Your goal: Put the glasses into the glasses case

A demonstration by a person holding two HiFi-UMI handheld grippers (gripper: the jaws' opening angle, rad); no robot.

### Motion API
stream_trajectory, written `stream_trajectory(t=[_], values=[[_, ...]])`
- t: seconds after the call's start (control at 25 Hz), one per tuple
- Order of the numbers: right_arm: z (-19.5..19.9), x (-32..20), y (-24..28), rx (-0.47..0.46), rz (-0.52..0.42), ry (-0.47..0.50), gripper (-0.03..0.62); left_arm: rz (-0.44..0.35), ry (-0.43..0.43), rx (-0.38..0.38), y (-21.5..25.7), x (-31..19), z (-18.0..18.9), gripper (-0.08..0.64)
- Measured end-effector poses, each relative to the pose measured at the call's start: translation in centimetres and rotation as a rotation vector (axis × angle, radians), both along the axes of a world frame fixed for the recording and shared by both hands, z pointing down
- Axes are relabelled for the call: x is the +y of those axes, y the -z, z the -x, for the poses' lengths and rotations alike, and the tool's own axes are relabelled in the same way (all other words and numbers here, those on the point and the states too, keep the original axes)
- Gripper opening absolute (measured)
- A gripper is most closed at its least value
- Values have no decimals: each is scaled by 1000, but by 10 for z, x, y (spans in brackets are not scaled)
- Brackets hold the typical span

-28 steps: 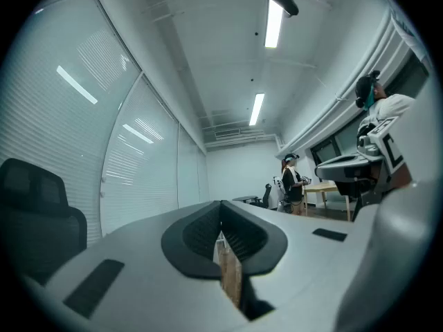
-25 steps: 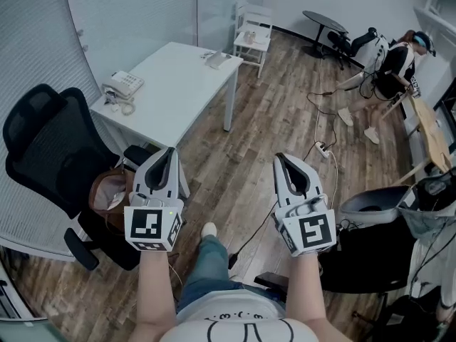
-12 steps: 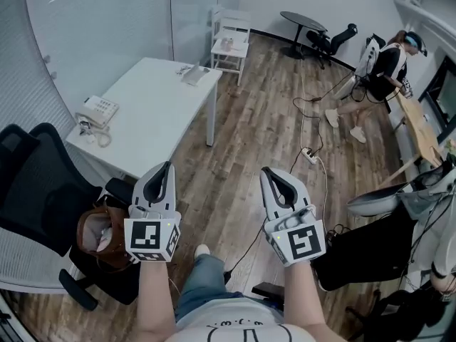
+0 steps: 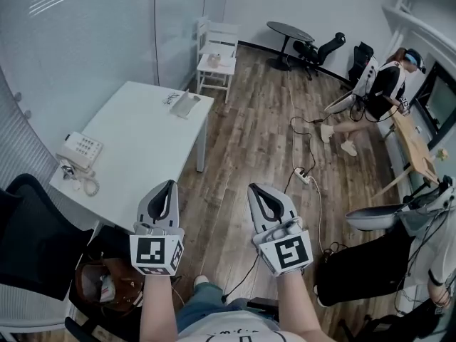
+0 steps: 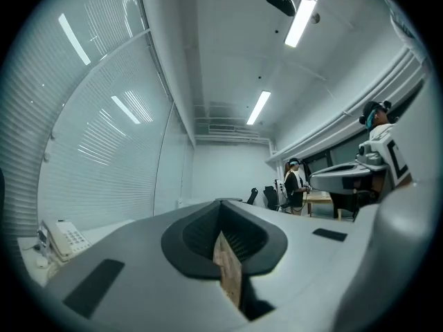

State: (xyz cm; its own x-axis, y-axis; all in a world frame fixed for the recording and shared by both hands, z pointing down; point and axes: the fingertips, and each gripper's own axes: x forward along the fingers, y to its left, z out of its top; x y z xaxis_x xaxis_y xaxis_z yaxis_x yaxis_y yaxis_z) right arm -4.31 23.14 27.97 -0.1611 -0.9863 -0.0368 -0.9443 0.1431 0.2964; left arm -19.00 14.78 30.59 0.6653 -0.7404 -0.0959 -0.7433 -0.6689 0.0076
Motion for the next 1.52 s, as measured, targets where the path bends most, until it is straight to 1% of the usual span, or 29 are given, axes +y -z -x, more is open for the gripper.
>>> stream_trajectory(t=[0.16,0.36,0.48,0.68,0.84,1.16,1.2,1.28,1.4,1.52], values=[[-2,-29,-1,3,10,-22,9,19,2,12,-4,-32,6,15],[-13,-54,-4,-8,26,-27,9,35,9,25,-4,-55,3,15],[-22,-73,-5,-22,18,-22,10,53,-6,47,-7,-69,-8,15],[-43,-119,-12,-50,2,11,9,39,3,37,-11,-103,-35,15],[-74,-175,-17,-68,5,42,9,34,31,20,-14,-156,-61,15],[-163,-305,-20,-116,19,85,9,46,139,-14,-14,-291,-118,17],[-173,-321,-21,-122,25,94,9,51,146,-20,-15,-306,-126,31],[-190,-353,-24,-124,38,118,9,67,157,-29,-17,-335,-140,135],[-211,-397,-24,-114,49,167,9,86,194,-32,-16,-377,-155,166],[-229,-434,-25,-131,60,207,9,89,251,-73,-17,-408,-163,173]])
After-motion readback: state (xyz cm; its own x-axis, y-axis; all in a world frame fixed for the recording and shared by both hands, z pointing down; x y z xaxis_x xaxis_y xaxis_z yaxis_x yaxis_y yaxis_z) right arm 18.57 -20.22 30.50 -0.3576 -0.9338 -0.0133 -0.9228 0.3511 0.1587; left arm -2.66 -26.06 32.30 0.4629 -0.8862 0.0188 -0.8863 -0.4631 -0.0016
